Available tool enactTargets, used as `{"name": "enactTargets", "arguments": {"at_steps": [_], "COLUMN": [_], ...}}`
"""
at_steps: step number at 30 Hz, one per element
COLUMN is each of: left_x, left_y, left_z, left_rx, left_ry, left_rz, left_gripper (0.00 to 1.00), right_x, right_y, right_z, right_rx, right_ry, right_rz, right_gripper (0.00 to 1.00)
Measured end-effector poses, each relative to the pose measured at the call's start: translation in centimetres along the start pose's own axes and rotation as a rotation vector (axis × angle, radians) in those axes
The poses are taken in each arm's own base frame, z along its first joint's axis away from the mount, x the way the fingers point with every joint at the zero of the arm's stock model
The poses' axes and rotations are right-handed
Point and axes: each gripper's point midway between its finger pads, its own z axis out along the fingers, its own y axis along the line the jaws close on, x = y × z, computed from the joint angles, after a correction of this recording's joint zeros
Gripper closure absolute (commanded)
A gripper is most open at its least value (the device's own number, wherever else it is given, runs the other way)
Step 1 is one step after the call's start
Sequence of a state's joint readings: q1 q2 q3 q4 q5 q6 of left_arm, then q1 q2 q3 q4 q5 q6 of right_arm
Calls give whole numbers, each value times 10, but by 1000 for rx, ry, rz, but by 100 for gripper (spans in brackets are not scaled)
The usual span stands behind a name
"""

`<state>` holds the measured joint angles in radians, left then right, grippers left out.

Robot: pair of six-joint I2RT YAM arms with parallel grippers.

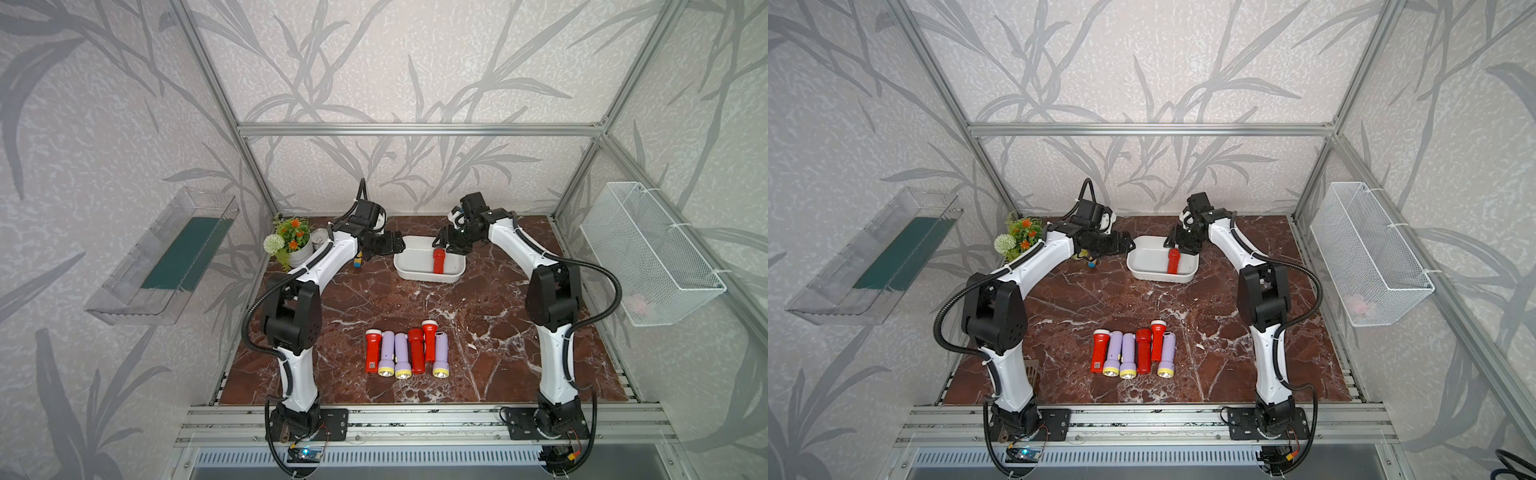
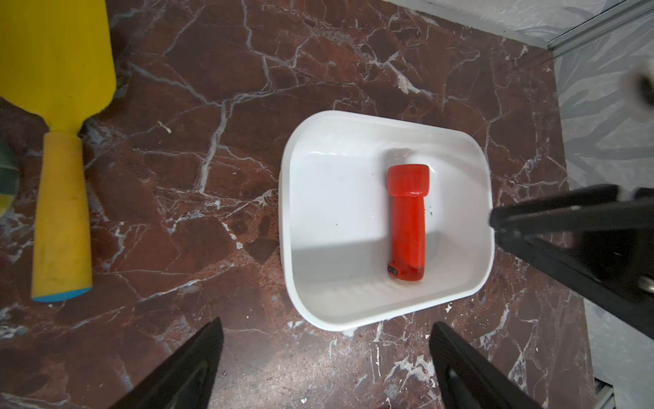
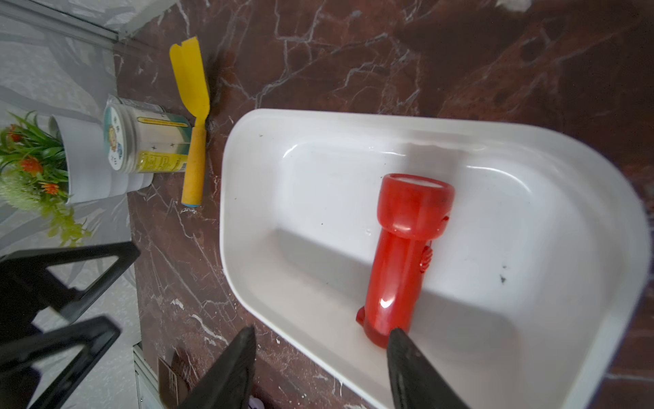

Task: Put the flashlights into the storage boxes
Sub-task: Place the flashlight at the storage box, then move the storage box to the center of the board.

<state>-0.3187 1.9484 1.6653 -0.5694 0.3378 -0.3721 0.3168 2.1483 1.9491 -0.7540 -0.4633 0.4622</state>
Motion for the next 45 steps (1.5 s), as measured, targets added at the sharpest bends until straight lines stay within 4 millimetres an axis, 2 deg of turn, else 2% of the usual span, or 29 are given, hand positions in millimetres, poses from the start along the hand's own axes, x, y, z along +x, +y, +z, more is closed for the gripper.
{"name": "enactTargets", "arguments": {"at_steps": [4, 7, 13, 17, 20, 23, 27, 29, 33, 36, 38, 42, 45], "left_x": [-6, -2, 7, 12, 14, 17, 25, 29, 34, 35, 36, 37, 38], "left_y": [7, 13, 24, 30, 33, 36, 36, 36, 36, 34, 33, 33, 32], "left_z": [17, 28, 43, 52, 61, 69, 78, 81, 81, 82, 82, 82, 82], "left_rx": [-23, -43, -76, -90, -97, -101, -104, -106, -111, -109, -106, -106, -105], "left_ry": [11, 37, 79, 98, 116, 136, 164, 177, 193, 197, 200, 204, 206], "left_rz": [1, -4, -14, -20, -30, -38, -45, -48, -50, -51, -53, -54, -52], "left_gripper": [6, 6, 6, 8, 13, 25, 35, 35, 40, 58, 66, 70, 77], "right_x": [13, 30, 69, 88, 99, 106, 115, 120, 128, 134, 138, 144, 147], "right_y": [4, -1, -21, -30, -34, -35, -38, -41, -45, -48, -50, -53, -55], "right_z": [-28, -44, -57, -63, -70, -79, -88, -90, -93, -96, -97, -97, -97], "right_rx": [19, 51, 111, 135, 151, 158, 171, 176, 188, 196, 198, 202, 207], "right_ry": [-18, -12, 25, 40, 37, 25, 10, 8, 6, 5, 6, 11, 14], "right_rz": [-39, -56, -53, -46, -45, -48, -40, -36, -28, -23, -15, -6, -4], "right_gripper": [35, 34, 34, 34, 34, 34, 34, 34, 34, 34, 34, 34, 34]}}
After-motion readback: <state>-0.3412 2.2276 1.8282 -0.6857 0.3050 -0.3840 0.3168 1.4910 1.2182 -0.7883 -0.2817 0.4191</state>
